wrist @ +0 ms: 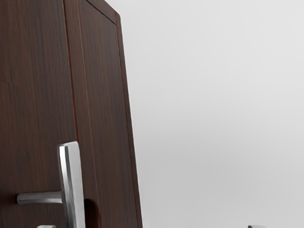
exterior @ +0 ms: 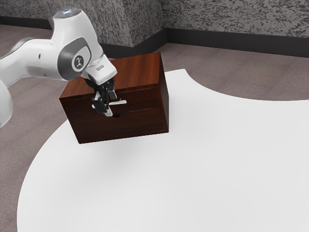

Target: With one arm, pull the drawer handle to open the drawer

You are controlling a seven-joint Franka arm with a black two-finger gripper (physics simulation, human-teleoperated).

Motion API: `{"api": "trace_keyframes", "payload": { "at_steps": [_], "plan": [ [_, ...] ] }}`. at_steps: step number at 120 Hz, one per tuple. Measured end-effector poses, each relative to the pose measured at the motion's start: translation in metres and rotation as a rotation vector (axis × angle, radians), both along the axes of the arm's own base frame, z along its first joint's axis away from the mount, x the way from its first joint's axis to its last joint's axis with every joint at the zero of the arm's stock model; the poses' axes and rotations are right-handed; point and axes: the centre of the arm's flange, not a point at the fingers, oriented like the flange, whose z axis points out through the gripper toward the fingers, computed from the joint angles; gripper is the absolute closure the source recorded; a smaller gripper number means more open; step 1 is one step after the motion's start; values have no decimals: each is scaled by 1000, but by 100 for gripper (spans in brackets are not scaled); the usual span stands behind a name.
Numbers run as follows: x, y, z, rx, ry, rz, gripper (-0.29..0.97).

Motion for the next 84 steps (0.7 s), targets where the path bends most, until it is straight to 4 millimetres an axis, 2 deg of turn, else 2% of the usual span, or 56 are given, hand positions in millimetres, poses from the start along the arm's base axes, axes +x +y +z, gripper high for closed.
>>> {"api": "trace_keyframes", "payload": {
  "at_steps": [26, 84],
  "plan": [
    [1, 3, -3, 4, 5, -11, 21],
    [3, 8, -11, 1, 17, -21, 21]
  ]
}}
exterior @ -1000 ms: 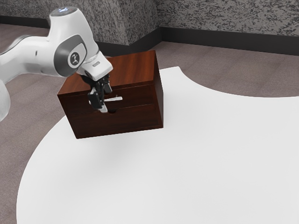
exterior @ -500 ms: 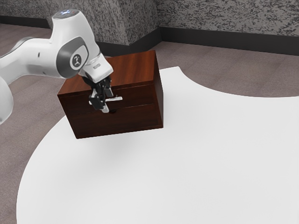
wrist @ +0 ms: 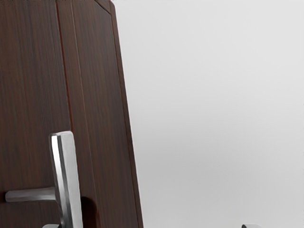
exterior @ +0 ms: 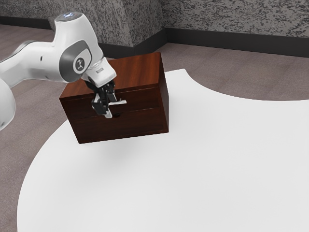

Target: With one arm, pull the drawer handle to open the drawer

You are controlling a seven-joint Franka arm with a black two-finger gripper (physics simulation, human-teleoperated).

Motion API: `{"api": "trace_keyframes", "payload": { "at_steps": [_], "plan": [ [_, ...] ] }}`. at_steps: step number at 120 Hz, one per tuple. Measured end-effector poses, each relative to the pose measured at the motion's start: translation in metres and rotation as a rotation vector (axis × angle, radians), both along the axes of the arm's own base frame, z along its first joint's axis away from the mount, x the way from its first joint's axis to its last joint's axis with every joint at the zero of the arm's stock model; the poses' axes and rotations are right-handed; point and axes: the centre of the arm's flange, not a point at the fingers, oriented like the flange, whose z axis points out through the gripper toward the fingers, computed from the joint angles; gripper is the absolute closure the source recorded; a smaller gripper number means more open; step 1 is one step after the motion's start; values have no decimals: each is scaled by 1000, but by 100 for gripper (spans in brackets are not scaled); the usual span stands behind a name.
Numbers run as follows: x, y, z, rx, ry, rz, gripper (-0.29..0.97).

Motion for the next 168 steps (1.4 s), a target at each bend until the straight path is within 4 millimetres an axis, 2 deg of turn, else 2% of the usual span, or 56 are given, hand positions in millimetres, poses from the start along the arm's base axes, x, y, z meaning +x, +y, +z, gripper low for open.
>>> {"api": "trace_keyframes", "payload": {
  "at_steps": [28, 51, 72, 143, 168],
  "plan": [
    [0, -4, -4, -11, 7, 0, 19],
    [-2, -8, -1, -17, 11, 4, 25],
    [-7, -14, -6, -27, 29, 11, 18],
    [-48, -44, -3, -65, 54, 59, 24],
    [-58, -52, -3, -75, 57, 82, 22]
  ]
}}
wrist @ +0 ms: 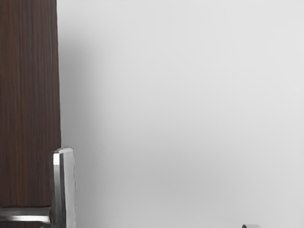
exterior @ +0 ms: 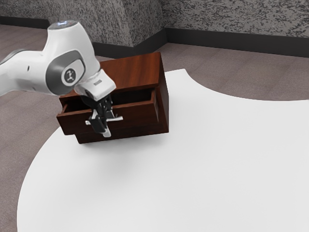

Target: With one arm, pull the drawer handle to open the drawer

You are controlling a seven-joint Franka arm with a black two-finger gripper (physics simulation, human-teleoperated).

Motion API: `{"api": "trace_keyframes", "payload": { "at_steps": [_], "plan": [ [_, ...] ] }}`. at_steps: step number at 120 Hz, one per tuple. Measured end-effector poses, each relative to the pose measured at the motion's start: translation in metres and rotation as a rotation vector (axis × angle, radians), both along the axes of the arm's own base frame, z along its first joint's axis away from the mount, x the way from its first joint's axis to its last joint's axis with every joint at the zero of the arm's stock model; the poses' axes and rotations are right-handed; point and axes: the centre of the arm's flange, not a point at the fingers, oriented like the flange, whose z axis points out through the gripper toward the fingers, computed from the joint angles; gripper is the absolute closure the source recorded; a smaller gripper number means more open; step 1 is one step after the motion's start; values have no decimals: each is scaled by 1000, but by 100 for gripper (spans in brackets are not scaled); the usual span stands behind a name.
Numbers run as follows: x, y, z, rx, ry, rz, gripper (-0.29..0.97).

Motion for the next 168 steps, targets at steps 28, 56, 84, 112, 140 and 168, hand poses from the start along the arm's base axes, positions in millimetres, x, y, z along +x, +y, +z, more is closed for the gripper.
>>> {"api": "trace_keyframes", "payload": {
  "at_steps": [28, 56, 84, 112, 140, 168],
  "plan": [
    [-15, -5, 2, -10, 0, 38, 23],
    [-27, -11, 0, -29, 5, 75, 21],
    [-35, -26, -1, -47, 8, 92, 18],
    [-46, -34, 2, -56, 3, 115, 25],
    [-57, -47, 2, -57, 6, 123, 23],
    [-77, -79, 51, -17, -80, 84, 25]
  ]
}}
